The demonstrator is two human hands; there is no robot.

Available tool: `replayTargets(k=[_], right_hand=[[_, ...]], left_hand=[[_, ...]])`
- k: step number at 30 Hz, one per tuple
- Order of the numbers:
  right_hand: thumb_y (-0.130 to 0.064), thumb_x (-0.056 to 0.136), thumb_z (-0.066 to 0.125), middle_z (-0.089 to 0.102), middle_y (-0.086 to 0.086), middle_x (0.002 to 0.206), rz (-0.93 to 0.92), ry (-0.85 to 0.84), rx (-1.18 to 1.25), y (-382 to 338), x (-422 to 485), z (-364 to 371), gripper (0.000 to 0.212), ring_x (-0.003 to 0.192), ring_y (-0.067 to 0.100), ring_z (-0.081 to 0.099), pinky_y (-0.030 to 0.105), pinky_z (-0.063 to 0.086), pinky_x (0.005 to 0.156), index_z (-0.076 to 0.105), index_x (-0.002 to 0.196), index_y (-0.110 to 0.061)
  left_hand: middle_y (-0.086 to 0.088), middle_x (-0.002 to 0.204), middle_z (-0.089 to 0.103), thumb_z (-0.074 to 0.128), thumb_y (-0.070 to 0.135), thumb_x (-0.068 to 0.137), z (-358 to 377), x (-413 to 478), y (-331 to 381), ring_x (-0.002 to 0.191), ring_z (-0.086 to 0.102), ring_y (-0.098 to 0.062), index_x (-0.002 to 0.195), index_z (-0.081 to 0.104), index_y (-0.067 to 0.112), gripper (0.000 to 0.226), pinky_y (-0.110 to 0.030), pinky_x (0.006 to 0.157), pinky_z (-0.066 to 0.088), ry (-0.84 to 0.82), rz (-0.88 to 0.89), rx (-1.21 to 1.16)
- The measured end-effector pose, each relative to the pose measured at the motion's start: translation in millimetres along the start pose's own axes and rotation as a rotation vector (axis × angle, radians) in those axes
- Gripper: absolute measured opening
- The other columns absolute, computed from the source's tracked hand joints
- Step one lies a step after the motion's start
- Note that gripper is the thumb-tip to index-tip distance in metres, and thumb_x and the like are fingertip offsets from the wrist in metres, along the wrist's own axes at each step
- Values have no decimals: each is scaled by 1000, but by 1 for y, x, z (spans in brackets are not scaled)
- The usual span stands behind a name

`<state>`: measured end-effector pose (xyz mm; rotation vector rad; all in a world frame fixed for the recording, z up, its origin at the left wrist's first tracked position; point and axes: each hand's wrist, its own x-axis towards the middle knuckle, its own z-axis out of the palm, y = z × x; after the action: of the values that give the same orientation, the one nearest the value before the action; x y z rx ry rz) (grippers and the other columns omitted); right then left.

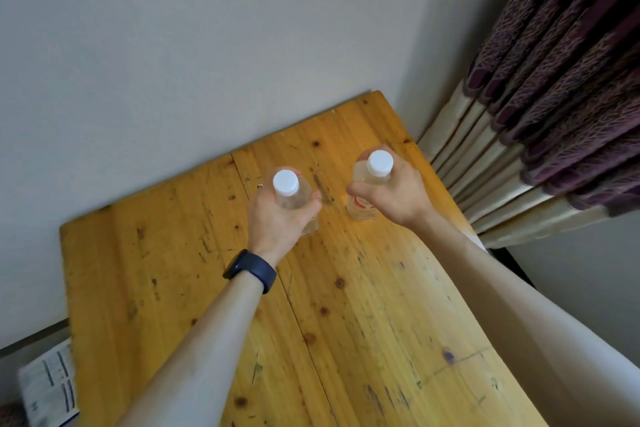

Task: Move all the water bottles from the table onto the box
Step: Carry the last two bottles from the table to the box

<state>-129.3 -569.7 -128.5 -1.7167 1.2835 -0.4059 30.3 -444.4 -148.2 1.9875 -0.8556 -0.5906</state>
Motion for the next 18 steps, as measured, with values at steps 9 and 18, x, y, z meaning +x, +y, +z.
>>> replayTargets(k=[9,18], right_hand=[[-31,74,82,66,-11,83,191,-63,39,4,-129,-15,29,80,11,62,18,48,59,62,95,-32],[-51,53,76,70,-9,97,326,34,143,-1,-354,-17,44,95,13,65,38,55,79,65,92,-34]], left_hand=[[11,88,72,76,52,69,-58,-88,-2,85,68,-1,98,63,35,36,-39,76,61,-134,-165,23],[13,86,71,71,55,68,-136,-243,-4,88,68,-9,96,62,41,33,-36,77,57,-321,-95,19]])
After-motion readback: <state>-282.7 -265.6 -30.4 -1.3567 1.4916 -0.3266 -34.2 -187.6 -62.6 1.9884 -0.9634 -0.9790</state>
